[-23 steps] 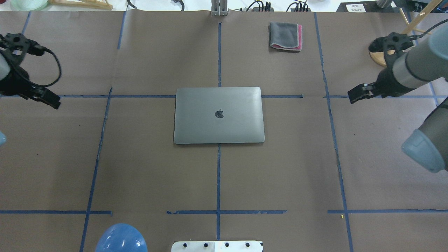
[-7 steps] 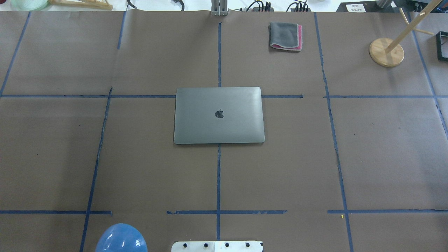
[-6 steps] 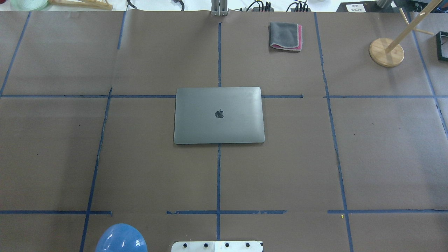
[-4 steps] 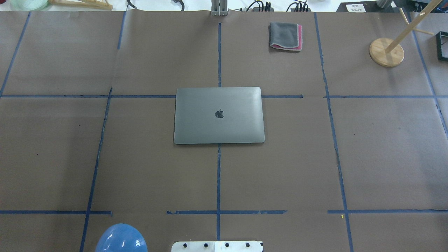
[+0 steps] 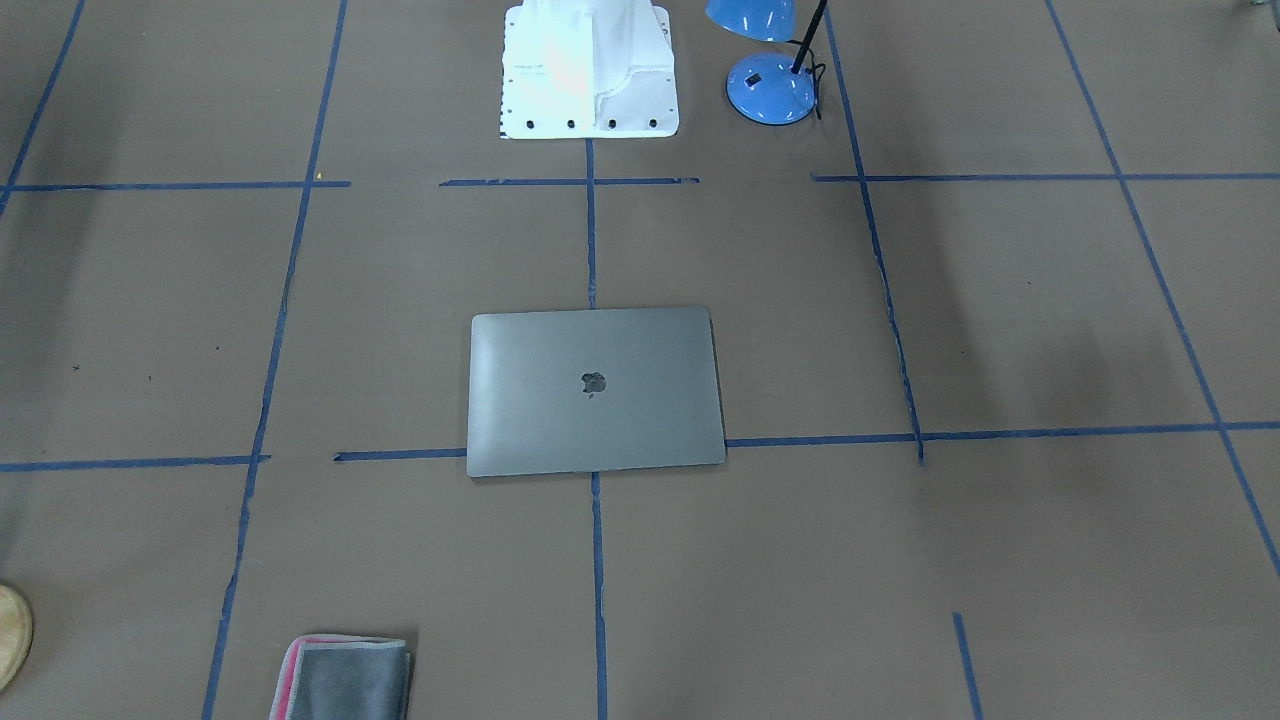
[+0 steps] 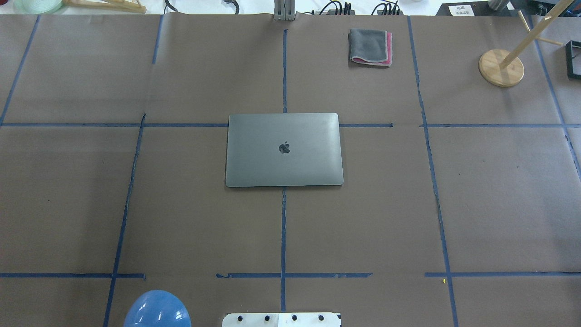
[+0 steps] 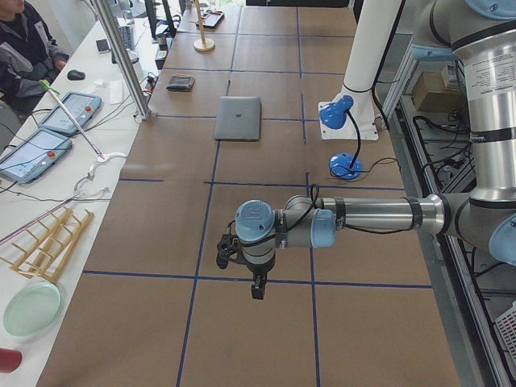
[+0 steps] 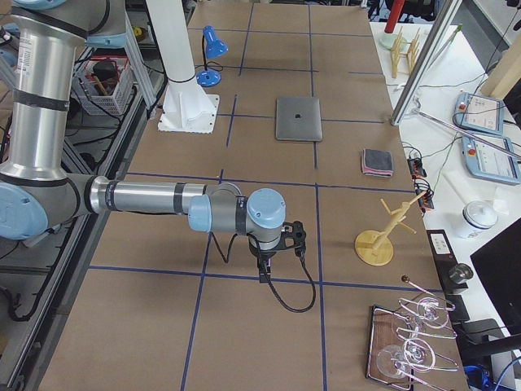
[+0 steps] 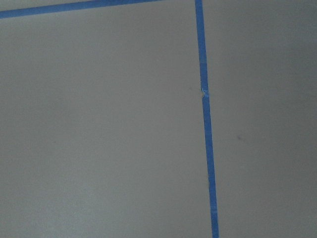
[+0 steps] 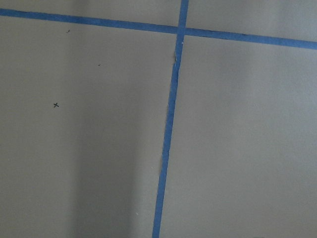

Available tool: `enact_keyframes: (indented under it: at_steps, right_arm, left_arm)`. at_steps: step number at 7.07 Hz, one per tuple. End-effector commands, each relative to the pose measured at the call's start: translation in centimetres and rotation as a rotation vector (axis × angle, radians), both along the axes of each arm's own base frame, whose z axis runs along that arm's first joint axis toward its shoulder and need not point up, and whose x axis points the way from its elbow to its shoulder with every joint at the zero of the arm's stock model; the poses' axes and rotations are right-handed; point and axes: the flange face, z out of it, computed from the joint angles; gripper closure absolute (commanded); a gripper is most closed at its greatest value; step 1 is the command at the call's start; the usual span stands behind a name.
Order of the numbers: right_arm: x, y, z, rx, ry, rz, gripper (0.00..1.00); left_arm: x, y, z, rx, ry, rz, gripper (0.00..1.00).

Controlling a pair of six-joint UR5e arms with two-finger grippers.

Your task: Close laptop

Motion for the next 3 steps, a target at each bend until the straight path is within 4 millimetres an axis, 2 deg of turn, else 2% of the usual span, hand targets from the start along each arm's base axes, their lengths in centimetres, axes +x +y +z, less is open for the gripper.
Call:
enact_keyframes:
  at_steps: [1, 3]
  right_arm:
    - [0.00, 0.00, 0.00, 0.000, 0.000, 0.000, 0.01]
    - [0.00, 0.00, 0.00, 0.000, 0.000, 0.000, 0.01]
  left_arm:
    - [0.03, -0.24, -2.18, 0.043, 0.001, 0.001, 0.01]
    - [0.15, -0.26, -2.25, 0.043, 0.002, 0.004, 0.01]
